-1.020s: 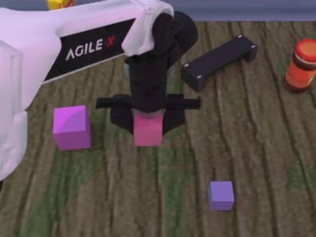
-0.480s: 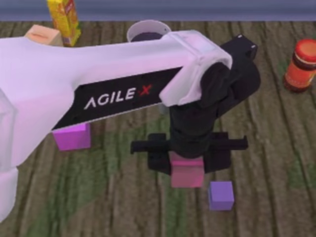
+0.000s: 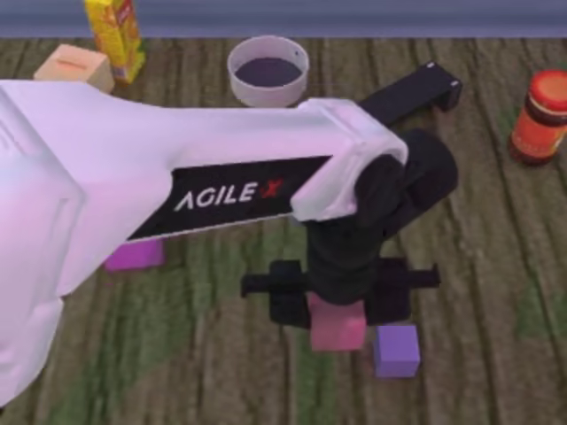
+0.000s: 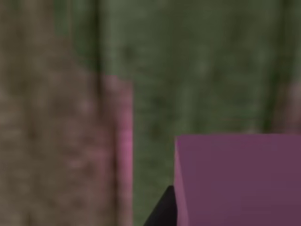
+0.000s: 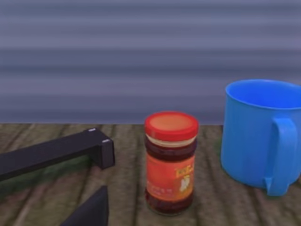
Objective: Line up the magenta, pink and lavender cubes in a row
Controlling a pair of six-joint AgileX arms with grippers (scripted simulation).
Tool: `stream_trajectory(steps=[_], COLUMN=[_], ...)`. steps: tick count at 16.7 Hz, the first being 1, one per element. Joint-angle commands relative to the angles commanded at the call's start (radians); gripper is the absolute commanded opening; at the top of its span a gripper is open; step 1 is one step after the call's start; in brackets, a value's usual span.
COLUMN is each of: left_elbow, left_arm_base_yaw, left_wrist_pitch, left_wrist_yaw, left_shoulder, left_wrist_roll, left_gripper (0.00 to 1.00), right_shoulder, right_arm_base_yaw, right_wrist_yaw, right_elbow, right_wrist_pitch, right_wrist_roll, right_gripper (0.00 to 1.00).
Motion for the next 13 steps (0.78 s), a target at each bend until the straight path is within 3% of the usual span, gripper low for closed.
stream_trajectory(steps=[7,13], left_elbow=[-0.071,-0.071], left_arm_base_yaw=[-0.002,-0.002], left_wrist_pitch=[0.094,0.094], left_wrist_yaw=[-0.001,-0.001], left_shoulder=[0.034,0.034], left_wrist_roll=[0.002,0.002], left_gripper=[0.00,0.45], right_shoulder=[0.000,0.000], right_arm_base_yaw=[0.000,0.000], right_wrist_yaw=[0.000,0.000], right_elbow=[0.000,0.000], right_wrist_pitch=[0.000,0.000], right_wrist_roll=[0.000,0.000], right_gripper=[1.00,1.00])
